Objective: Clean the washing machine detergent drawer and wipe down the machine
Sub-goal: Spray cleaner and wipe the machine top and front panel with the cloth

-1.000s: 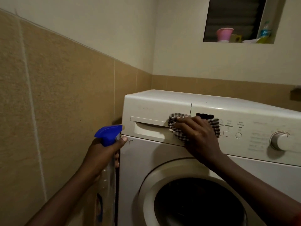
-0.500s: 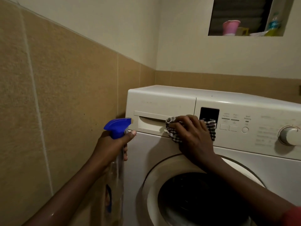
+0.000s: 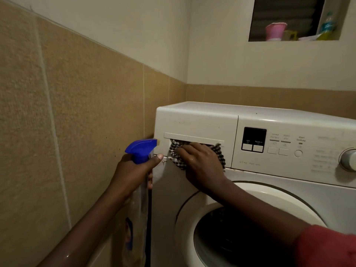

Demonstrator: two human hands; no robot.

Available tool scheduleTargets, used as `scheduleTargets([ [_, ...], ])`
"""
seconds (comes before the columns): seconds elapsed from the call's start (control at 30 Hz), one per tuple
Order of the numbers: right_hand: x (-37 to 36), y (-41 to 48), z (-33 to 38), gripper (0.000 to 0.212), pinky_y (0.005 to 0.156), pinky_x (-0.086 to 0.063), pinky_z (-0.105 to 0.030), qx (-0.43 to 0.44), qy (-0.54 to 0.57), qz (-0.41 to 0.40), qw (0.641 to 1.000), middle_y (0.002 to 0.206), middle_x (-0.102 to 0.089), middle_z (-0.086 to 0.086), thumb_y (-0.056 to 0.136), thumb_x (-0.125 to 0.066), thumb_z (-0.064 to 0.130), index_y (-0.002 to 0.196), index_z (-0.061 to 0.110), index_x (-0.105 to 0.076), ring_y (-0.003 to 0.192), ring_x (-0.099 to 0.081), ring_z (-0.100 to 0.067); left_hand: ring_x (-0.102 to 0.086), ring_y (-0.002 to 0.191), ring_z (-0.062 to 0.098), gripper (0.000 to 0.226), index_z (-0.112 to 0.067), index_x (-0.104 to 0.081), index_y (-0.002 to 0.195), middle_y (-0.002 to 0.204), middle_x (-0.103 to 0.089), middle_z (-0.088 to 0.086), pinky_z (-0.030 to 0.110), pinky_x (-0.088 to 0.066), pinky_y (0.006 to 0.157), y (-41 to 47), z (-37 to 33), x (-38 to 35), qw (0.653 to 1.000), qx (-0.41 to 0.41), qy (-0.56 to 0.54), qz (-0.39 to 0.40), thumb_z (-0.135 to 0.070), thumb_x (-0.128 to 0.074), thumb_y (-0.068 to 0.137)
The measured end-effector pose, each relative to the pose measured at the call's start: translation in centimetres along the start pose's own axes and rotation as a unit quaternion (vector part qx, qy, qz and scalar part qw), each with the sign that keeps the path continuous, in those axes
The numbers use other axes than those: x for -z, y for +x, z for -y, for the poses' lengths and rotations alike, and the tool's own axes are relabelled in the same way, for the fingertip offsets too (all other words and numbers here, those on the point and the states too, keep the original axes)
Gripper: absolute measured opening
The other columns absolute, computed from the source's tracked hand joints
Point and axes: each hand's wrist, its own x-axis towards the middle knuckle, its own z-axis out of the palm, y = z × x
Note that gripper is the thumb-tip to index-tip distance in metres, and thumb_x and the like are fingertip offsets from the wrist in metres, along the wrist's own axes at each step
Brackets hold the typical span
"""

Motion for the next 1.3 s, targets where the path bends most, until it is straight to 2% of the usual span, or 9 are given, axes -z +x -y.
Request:
scheduleTargets([
  [0.23, 0.4, 2.6, 2.1, 0.035, 0.055, -0.042, -0.027, 0.008, 0.002, 0.017, 1.0, 0.093, -0.069, -0.003, 0.072, -0.069, 0.011, 0.106, 0.014, -0.064, 0.078, -0.063, -0.024, -0.056, 0.043, 0.015, 0.028, -0.007, -0.062, 0.084, 0.055, -0.058, 0.004, 0.024, -0.049, 0.044, -0.3, 0.0, 0.4, 1.0, 0.013, -0.001, -0.014, -0.034, -0.07, 0.085],
  [0.33, 1.9, 2.7, 0.4, 0.033, 0.062, -0.042, -0.029, 0.031, -0.017, -0.027, 0.999, 0.104, -0.068, -0.002, 0.077, -0.069, 0.015, 0.109, 0.017, -0.064, 0.09, -0.055, -0.022, -0.057, 0.045, 0.017, 0.031, -0.005, -0.063, 0.087, 0.054, -0.058, 0.003, 0.028, -0.05, 0.048, -0.1, -0.2, 0.6, 1.0, 0.015, -0.017, -0.017, -0.035, -0.071, 0.083],
  [0.5, 4.3, 6.5, -2.8, 0.035, 0.056, -0.037, -0.029, -0.07, -0.039, -0.14, 0.987, 0.107, -0.062, -0.007, 0.067, -0.072, 0.003, 0.1, 0.013, -0.067, 0.092, -0.054, -0.028, -0.058, 0.049, 0.018, 0.03, -0.008, -0.062, 0.087, 0.06, -0.059, 0.005, 0.03, -0.05, 0.053, 0.1, 0.1, 0.3, 0.999, 0.013, -0.018, -0.024, -0.035, -0.073, 0.082],
  [0.57, 3.7, 7.2, -2.3, 0.033, 0.059, -0.037, -0.03, -0.065, -0.031, -0.147, 0.987, 0.103, -0.063, -0.008, 0.068, -0.067, 0.0, 0.099, 0.01, -0.067, 0.09, -0.054, -0.029, -0.059, 0.049, 0.018, 0.031, -0.008, -0.062, 0.087, 0.061, -0.06, 0.006, 0.031, -0.05, 0.054, 0.1, 0.3, 0.4, 1.0, 0.013, -0.007, -0.024, -0.037, -0.073, 0.081],
  [0.73, 0.5, 6.6, 0.1, 0.036, 0.066, -0.046, -0.034, 0.083, -0.031, -0.055, 0.994, 0.105, -0.064, -0.008, 0.071, -0.074, 0.014, 0.106, 0.011, -0.066, 0.092, -0.055, -0.025, -0.058, 0.048, 0.016, 0.033, -0.007, -0.063, 0.092, 0.062, -0.06, 0.006, 0.028, -0.049, 0.049, 0.0, 0.1, 0.4, 0.999, 0.029, -0.015, -0.024, -0.037, -0.073, 0.081],
  [0.97, 0.4, 12.9, 1.8, 0.026, 0.079, -0.044, -0.037, -0.012, -0.033, -0.085, 0.996, 0.106, -0.065, -0.009, 0.079, -0.068, 0.014, 0.105, 0.01, -0.065, 0.099, -0.055, -0.028, -0.059, 0.05, 0.016, 0.033, -0.011, -0.064, 0.098, 0.063, -0.061, 0.004, 0.031, -0.051, 0.055, -0.4, 0.3, 1.3, 0.998, 0.039, -0.013, -0.039, -0.038, -0.073, 0.082],
  [1.13, -0.6, 9.7, 3.1, 0.029, 0.105, -0.035, -0.046, 0.072, -0.022, -0.017, 0.997, 0.12, -0.064, -0.008, 0.081, -0.066, 0.017, 0.109, 0.015, -0.066, 0.127, -0.047, -0.032, -0.059, 0.052, 0.017, 0.033, -0.011, -0.064, 0.1, 0.066, -0.061, 0.006, 0.03, -0.049, 0.053, -0.5, -0.3, 1.8, 0.998, 0.047, -0.02, -0.045, -0.037, -0.073, 0.083],
  [1.23, 0.9, 8.8, 0.2, 0.035, 0.099, -0.035, -0.041, 0.041, -0.043, -0.092, 0.994, 0.124, -0.062, -0.004, 0.082, -0.047, 0.013, 0.111, 0.017, -0.066, 0.122, -0.048, -0.031, -0.059, 0.05, 0.017, 0.035, -0.011, -0.064, 0.098, 0.066, -0.061, 0.006, 0.029, -0.05, 0.052, -0.6, 0.0, 1.5, 0.998, 0.05, -0.016, -0.031, -0.039, -0.073, 0.081],
  [1.3, 3.0, 8.4, -2.2, 0.034, 0.085, -0.037, -0.038, -0.032, -0.04, -0.142, 0.989, 0.117, -0.065, -0.004, 0.077, -0.053, 0.006, 0.106, 0.016, -0.067, 0.109, -0.051, -0.032, -0.058, 0.051, 0.019, 0.035, -0.007, -0.063, 0.094, 0.065, -0.06, 0.007, 0.031, -0.05, 0.052, -0.4, 0.1, 1.7, 0.998, 0.048, -0.022, -0.014, -0.038, -0.073, 0.081],
])
